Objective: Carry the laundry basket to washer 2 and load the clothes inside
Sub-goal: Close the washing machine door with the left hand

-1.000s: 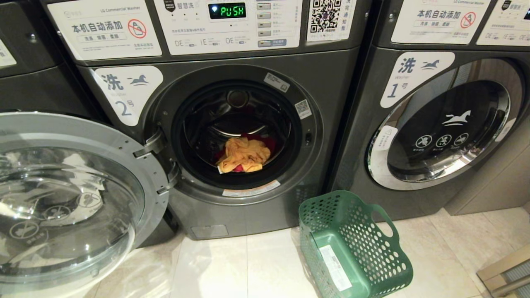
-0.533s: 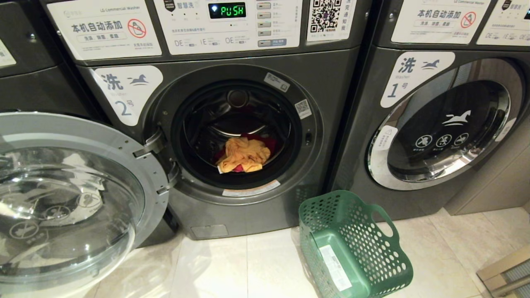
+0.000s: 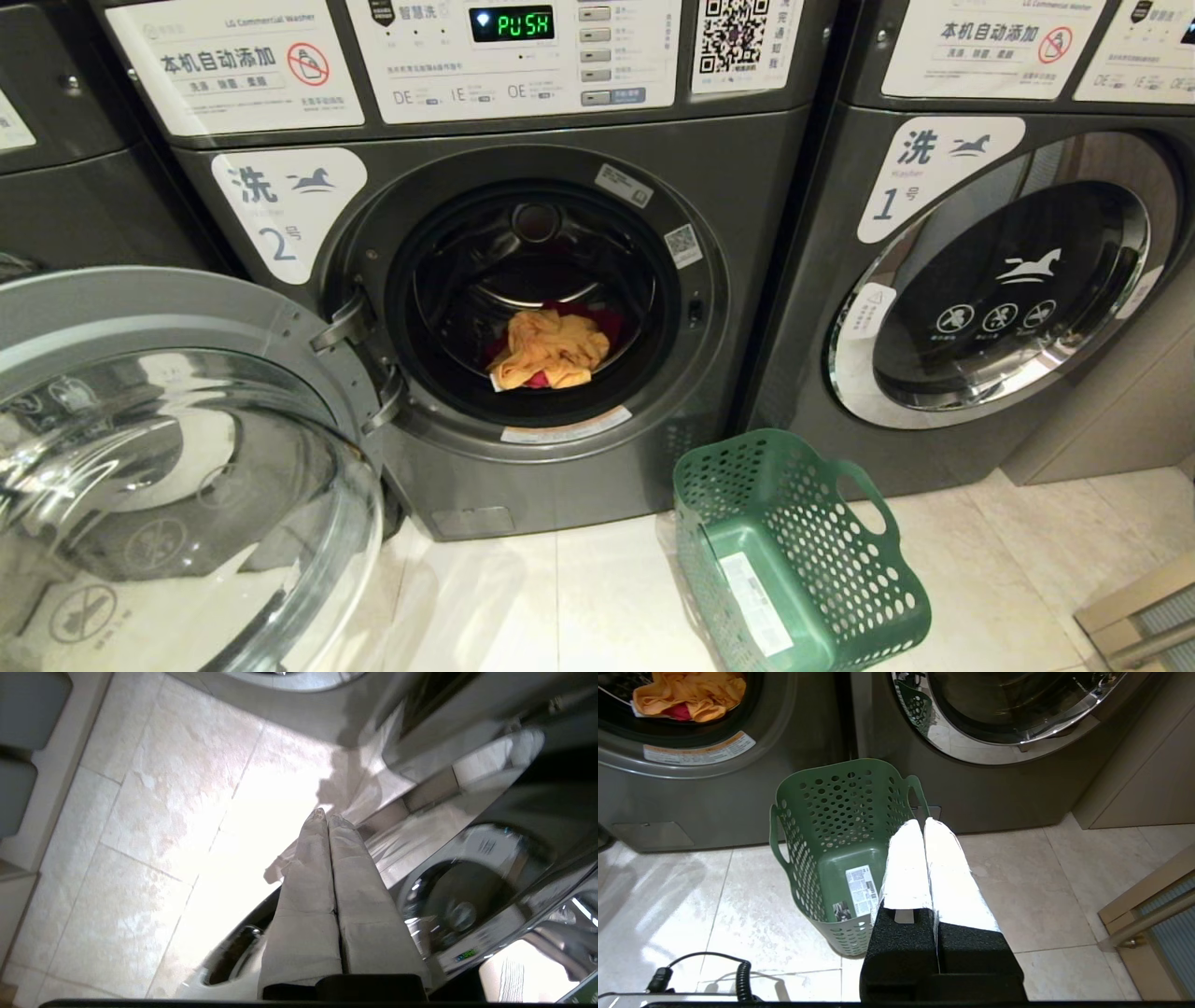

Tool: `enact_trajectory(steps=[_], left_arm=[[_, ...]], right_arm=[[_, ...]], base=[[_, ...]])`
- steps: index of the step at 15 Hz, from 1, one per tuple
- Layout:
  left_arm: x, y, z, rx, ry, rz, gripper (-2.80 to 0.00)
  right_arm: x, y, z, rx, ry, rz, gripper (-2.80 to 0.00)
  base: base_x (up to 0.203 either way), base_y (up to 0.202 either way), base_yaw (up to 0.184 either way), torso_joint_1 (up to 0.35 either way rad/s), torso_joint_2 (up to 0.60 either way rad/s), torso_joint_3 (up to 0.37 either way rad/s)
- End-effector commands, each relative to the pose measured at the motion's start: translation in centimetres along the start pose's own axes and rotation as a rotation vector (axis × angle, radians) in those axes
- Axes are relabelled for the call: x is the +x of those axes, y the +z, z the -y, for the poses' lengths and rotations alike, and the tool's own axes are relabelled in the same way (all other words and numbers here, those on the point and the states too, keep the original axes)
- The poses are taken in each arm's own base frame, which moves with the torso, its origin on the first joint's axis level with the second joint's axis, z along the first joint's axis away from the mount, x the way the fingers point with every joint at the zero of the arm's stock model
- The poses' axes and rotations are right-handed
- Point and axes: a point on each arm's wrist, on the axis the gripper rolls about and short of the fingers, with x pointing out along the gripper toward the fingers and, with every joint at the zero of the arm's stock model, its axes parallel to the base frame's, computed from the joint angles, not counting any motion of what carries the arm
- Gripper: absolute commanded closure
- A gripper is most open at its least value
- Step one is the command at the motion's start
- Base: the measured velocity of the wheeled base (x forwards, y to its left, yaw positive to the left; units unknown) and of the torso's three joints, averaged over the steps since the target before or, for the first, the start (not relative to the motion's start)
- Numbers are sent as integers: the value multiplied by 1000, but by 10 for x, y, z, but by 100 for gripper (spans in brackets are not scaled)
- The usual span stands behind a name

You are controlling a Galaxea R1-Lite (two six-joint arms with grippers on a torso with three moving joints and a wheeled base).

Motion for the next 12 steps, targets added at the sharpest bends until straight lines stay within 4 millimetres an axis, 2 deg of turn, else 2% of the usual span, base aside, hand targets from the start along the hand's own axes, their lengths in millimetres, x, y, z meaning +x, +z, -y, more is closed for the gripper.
enact_trajectory(steps=[1,4,9,12], left_arm=[[-34,-12,8,7,-10,13,0],[-57,-27,18,21,-34,-9,0],[-71,-33,31,66,-76,14,0],[-76,-45,41,101,-120,-2,0]], right_arm=[[0,0,0,-1,0,-1,0],[0,0,0,5,0,1,0],[0,0,0,7,0,1,0],[0,1,0,7,0,2,0]], base=[[0,0,0,0,0,0],[0,0,0,0,0,0],[0,0,0,0,0,0],[0,0,0,0,0,0]])
